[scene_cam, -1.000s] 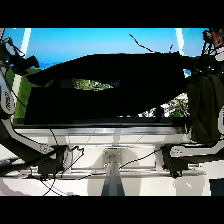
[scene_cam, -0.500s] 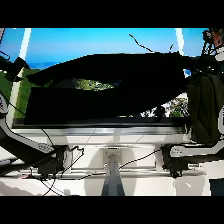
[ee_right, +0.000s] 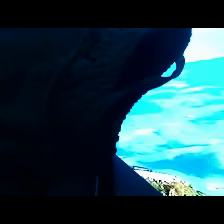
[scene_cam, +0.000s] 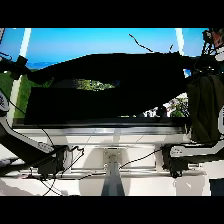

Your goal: Fold the clothes and pants, and hang the long-sleeved shirts on hangers.

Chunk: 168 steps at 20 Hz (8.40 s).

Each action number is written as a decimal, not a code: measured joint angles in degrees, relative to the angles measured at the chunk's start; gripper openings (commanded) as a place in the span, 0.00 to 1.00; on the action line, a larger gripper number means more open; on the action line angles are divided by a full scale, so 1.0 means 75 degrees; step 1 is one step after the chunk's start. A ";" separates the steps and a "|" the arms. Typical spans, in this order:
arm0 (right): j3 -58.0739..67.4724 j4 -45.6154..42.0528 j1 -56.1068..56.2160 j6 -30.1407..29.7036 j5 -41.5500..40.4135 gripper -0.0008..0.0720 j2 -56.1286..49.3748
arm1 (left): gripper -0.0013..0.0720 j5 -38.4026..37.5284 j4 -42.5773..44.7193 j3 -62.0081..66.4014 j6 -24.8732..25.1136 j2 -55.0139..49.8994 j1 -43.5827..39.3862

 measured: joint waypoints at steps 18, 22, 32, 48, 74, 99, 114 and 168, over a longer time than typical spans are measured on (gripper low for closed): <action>0.0020 0.0959 0.0023 0.0227 -0.1985 0.04 -0.0035 | 0.03 0.0184 0.0490 0.1035 0.3856 0.1524 -0.0227; 0.0015 0.0962 0.0050 0.0303 -0.2037 0.04 -0.0146 | 0.03 0.0026 0.1498 -0.0726 0.3861 0.1457 -0.0117; 0.0029 0.0577 0.0221 0.0347 -0.2256 0.96 -0.0431 | 0.84 0.0618 0.1961 -0.1664 0.3325 0.1172 -0.0079; -0.0481 -0.1387 0.0032 0.2658 0.1504 0.04 0.1955 | 0.03 -0.0568 0.1982 -0.1705 0.3710 0.4902 -0.0475; -0.4634 -0.1393 0.0041 0.7280 -0.5021 0.28 0.1440 | 0.54 -0.2713 0.0434 -0.5738 0.4316 0.5278 0.2235; -0.3783 -0.1696 0.0944 0.5237 -0.3832 0.04 0.1693 | 0.04 0.0481 -0.0326 -0.8993 0.4121 0.6199 0.3506; -0.3468 -0.3290 0.0956 0.4648 -0.0997 0.04 0.4497 | 0.04 -0.0236 -0.0227 -0.6379 0.4436 0.5855 0.3407; -0.4004 -0.4360 0.0965 0.8451 -0.2358 0.04 0.4022 | 0.03 0.2229 -0.0478 -0.1198 0.2736 0.1926 -0.0029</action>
